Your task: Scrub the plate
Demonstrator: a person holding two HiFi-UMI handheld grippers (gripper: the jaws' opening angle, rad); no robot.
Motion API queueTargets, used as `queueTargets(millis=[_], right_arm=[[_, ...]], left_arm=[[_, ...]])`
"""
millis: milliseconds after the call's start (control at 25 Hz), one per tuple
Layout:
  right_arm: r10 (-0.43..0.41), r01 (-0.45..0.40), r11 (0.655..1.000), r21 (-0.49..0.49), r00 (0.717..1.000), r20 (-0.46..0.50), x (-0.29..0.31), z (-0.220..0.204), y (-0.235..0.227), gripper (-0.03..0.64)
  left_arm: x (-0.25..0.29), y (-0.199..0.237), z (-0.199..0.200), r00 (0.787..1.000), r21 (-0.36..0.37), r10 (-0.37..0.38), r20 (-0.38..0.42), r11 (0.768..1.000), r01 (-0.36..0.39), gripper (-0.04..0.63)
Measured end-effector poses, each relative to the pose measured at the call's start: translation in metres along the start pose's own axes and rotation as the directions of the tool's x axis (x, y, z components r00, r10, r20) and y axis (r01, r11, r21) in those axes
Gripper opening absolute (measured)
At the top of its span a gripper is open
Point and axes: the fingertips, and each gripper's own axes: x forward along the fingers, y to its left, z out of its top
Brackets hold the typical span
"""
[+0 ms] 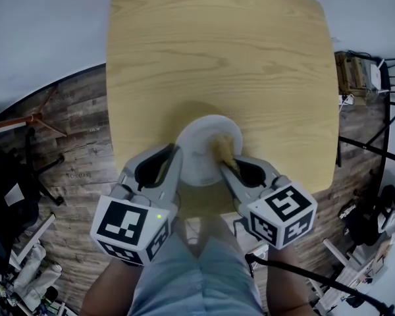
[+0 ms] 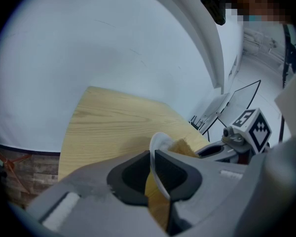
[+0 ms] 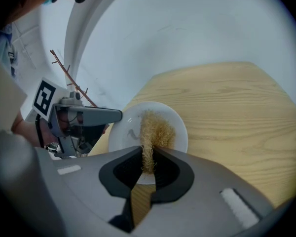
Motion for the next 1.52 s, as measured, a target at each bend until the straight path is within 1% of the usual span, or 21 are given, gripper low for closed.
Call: queueTargets(millis=[200, 400, 480, 640, 720, 840, 1080, 1280, 1400, 1520], right_arm=[[-0.021, 0.021, 1.0, -0.013, 1.0, 0.01, 0.002, 0.012, -0.007, 0.04], [-0.023, 0.024, 0.999, -0.045, 0.999, 0.022, 0.012, 0.028, -0.002, 0.04], [-0.011, 0.013, 0.998, -0.06, 0.999, 0.031, 0.015, 0.036, 0.004, 0.04], [0.033, -0.029, 0.995, -0.095, 0.998, 0.044, 0.019, 0.046, 0.023, 0.04], [0.053, -0.048, 0.993, -0.107, 0.998, 0.046, 0.021, 0.046, 0.033, 0.04], [0.078, -0.073, 0.99, -0.123, 0.996, 0.034, 0.025, 0.039, 0.047, 0.04], [0.124, -0.122, 0.986, -0.116, 0.992, 0.015, 0.025, 0.02, 0.064, 0.04], [0.15, -0.154, 0.983, -0.105, 0.988, -0.041, 0.024, -0.002, 0.073, 0.04], [0.155, -0.161, 0.983, -0.085, 0.986, -0.066, 0.022, -0.016, 0.077, 0.04], [0.151, -0.156, 0.984, -0.081, 0.986, -0.069, 0.024, -0.023, 0.077, 0.04]], left_arm=[[-0.001, -0.003, 0.003, 1.0, -0.006, -0.008, 0.005, 1.0, 0.008, 0.054], [-0.004, -0.002, 0.001, 1.0, -0.013, -0.017, 0.013, 1.0, 0.018, 0.054], [-0.004, -0.001, 0.001, 1.0, -0.02, -0.019, 0.012, 1.0, 0.019, 0.054], [-0.005, -0.003, 0.002, 1.0, -0.069, -0.001, 0.008, 0.998, 0.002, 0.054], [-0.005, -0.002, 0.002, 1.0, -0.069, 0.002, 0.011, 0.998, -0.002, 0.054], [-0.003, 0.004, 0.002, 1.0, -0.047, 0.005, 0.025, 0.999, -0.004, 0.052], [0.001, 0.007, 0.004, 1.0, -0.059, 0.011, 0.028, 0.998, -0.01, 0.051], [0.001, 0.013, 0.005, 0.999, -0.06, 0.025, 0.032, 0.998, -0.023, 0.051], [0.001, 0.016, 0.006, 0.999, -0.05, 0.036, 0.033, 0.998, -0.035, 0.051], [0.001, 0.02, 0.001, 0.999, -0.042, 0.046, 0.027, 0.998, -0.045, 0.052]])
